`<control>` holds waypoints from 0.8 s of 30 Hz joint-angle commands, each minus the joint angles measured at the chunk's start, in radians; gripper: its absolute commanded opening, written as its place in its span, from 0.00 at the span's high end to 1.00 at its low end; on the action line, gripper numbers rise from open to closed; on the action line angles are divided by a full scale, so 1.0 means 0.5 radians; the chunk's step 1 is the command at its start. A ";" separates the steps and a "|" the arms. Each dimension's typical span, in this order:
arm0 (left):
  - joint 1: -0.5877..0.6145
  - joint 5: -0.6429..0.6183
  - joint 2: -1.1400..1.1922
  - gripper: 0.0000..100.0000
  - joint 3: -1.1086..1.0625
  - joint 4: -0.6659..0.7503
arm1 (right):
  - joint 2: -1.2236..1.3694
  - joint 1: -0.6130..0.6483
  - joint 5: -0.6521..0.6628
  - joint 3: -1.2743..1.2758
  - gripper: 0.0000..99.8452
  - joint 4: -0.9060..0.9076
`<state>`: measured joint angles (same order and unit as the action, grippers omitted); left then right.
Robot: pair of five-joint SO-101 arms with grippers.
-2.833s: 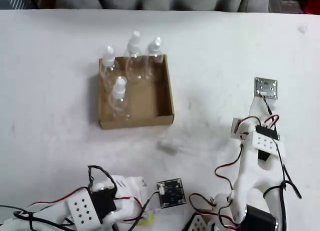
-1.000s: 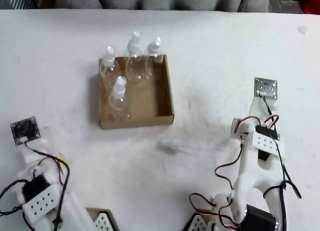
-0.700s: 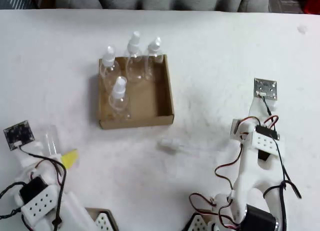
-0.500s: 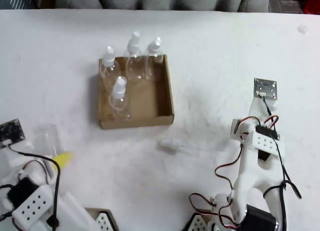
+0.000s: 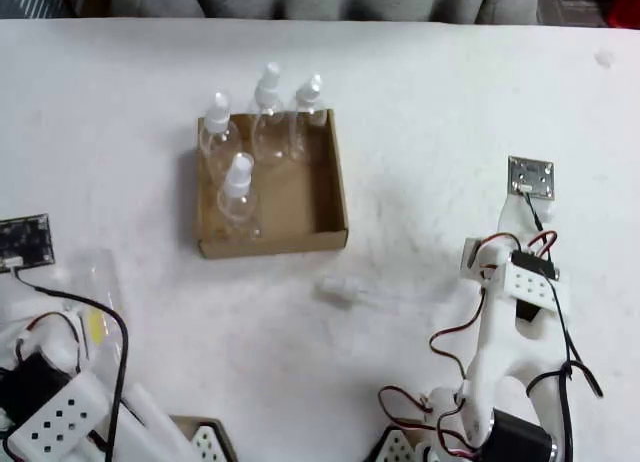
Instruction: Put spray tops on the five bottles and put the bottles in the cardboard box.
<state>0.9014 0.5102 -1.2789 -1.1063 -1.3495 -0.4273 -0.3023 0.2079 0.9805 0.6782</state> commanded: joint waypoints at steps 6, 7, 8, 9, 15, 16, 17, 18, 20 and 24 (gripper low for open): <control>-0.164 0.181 0.646 0.97 0.061 -0.034 | -0.005 -0.005 0.000 -0.086 0.98 0.011; -0.164 0.249 0.735 0.97 0.071 -0.074 | -0.005 -0.005 0.000 -0.086 0.98 0.011; -0.170 0.304 0.821 0.98 0.071 -0.107 | -0.005 -0.005 0.000 -0.086 0.98 0.011; -0.173 0.353 0.888 0.98 0.061 -0.123 | -0.005 -0.005 0.000 -0.086 0.98 0.011; -0.318 0.396 0.977 0.98 -0.184 0.135 | -0.005 -0.005 0.000 -0.086 0.98 0.011; -0.364 0.390 0.962 0.98 -0.252 0.193 | -0.005 -0.005 0.000 -0.086 0.98 0.011; -0.404 0.387 0.944 0.98 -0.313 0.261 | -0.005 -0.005 0.000 -0.086 0.98 0.011; -0.437 0.381 0.919 0.98 -0.371 0.328 | -0.005 -0.005 0.000 -0.086 0.98 0.011; -0.499 0.307 0.882 0.98 -0.473 0.448 | -0.005 -0.005 0.000 -0.086 0.98 0.011; -0.594 0.221 0.833 0.98 -0.583 0.623 | -0.005 -0.005 0.000 -0.086 0.98 0.011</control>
<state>0.6544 0.6590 -0.8186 -1.3748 -1.1347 -0.4273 -0.3023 0.2079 0.9805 0.6782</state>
